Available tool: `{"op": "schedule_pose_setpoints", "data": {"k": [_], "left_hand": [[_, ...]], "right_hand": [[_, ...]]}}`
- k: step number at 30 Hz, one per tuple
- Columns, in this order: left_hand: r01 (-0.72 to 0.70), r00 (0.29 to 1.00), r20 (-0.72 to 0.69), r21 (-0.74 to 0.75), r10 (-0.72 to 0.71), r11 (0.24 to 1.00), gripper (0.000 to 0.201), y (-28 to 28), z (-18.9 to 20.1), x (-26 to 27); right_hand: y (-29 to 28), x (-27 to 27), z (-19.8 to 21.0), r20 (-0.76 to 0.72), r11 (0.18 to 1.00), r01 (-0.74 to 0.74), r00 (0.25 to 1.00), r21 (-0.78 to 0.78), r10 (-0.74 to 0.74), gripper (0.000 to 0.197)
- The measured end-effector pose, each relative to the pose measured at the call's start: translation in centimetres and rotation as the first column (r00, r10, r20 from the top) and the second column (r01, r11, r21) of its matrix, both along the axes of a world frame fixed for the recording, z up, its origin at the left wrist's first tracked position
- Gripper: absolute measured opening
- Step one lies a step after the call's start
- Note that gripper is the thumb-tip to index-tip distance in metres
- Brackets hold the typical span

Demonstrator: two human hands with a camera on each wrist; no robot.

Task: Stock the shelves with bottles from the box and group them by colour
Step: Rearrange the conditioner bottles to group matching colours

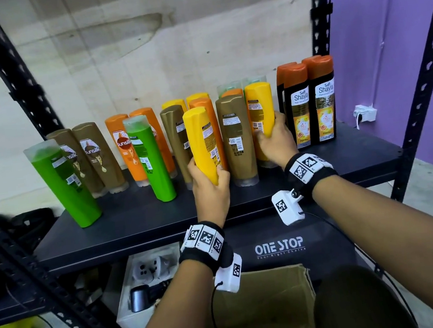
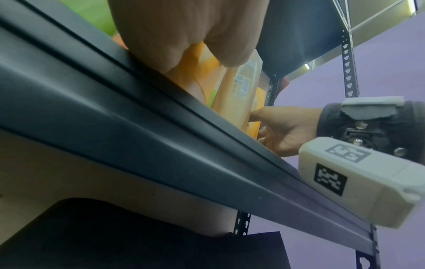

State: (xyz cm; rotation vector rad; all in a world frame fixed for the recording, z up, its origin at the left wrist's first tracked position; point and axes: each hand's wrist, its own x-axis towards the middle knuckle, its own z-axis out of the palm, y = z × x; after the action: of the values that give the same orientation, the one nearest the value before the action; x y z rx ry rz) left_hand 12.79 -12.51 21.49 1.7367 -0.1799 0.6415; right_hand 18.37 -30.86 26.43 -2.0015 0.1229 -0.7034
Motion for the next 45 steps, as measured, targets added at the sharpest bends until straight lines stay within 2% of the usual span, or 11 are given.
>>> {"op": "schedule_pose_setpoints", "data": {"k": [5, 12, 22, 29, 35, 45], "left_hand": [[0.036, 0.999, 0.013, 0.042, -0.036, 0.998, 0.051, 0.5, -0.2, 0.3], [0.032, 0.995, 0.092, -0.003, -0.032, 0.999, 0.048, 0.0, -0.3, 0.1], [0.204, 0.965, 0.169, 0.011, -0.203, 0.979, 0.050, -6.0, 0.6, -1.5], [0.285, 0.948, 0.134, 0.037, -0.287, 0.958, 0.048, -11.5, 0.5, -1.3], [0.339, 0.936, 0.070, 0.076, -0.344, 0.938, 0.050, -15.4, 0.6, -1.4], [0.397, 0.916, 0.014, 0.100, -0.400, 0.912, 0.049, -19.7, 0.5, 0.7]], "right_hand": [[0.0, 0.1, -0.2, 0.024, 1.000, 0.004, 1.000, 0.012, -0.004, 0.057], [-0.6, -2.2, -0.2, 0.078, 0.999, -0.019, 0.997, 0.035, 0.017, 0.057], [-4.6, -6.4, -0.2, 0.137, 0.999, -0.029, 0.990, -0.019, 0.032, 0.054], [-8.7, -9.4, -0.8, 0.129, 0.999, 0.023, 0.991, -0.041, -0.017, 0.051], [-11.9, -11.1, -1.0, 0.153, 0.999, 0.012, 0.988, 0.041, -0.018, 0.048], [-15.7, -10.4, -1.4, 0.142, 0.999, 0.028, 0.990, -0.022, -0.025, 0.051]]}}
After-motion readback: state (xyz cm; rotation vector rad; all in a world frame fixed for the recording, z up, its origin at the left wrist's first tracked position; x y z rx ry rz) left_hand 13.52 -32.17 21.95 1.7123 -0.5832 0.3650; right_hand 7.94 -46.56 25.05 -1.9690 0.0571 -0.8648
